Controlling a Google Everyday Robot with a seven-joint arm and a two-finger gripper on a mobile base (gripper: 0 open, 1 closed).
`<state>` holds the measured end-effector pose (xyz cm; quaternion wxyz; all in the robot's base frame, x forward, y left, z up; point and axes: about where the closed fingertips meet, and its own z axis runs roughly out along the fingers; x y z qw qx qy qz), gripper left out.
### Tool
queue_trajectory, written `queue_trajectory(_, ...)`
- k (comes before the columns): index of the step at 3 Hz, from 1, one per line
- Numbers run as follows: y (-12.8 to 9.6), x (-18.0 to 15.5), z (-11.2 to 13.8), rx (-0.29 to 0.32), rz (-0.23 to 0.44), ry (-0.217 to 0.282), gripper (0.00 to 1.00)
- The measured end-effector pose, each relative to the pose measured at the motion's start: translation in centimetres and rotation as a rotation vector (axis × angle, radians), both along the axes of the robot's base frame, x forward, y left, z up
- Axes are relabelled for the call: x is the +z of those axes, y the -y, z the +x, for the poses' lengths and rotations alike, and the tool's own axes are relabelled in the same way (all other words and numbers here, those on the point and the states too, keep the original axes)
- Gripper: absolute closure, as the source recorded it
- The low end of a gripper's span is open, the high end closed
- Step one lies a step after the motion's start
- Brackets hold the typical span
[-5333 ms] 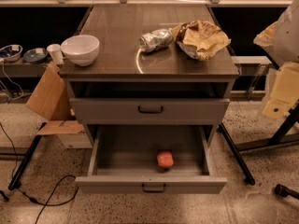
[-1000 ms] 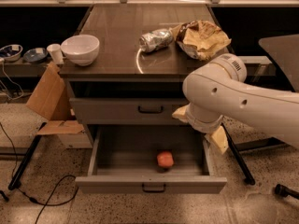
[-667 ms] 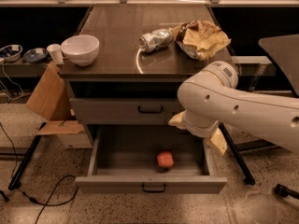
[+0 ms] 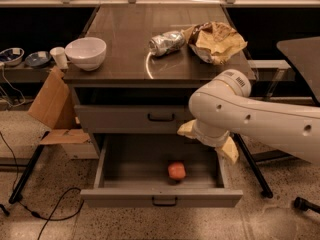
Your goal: Pick apple from middle drawer and place on counter
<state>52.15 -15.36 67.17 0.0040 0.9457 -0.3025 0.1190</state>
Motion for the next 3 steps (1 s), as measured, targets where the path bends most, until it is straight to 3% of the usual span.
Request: queue_trajectory(3, -6.1, -10.1, 3.4, 0.325, 0.052, -0.020, 0.00)
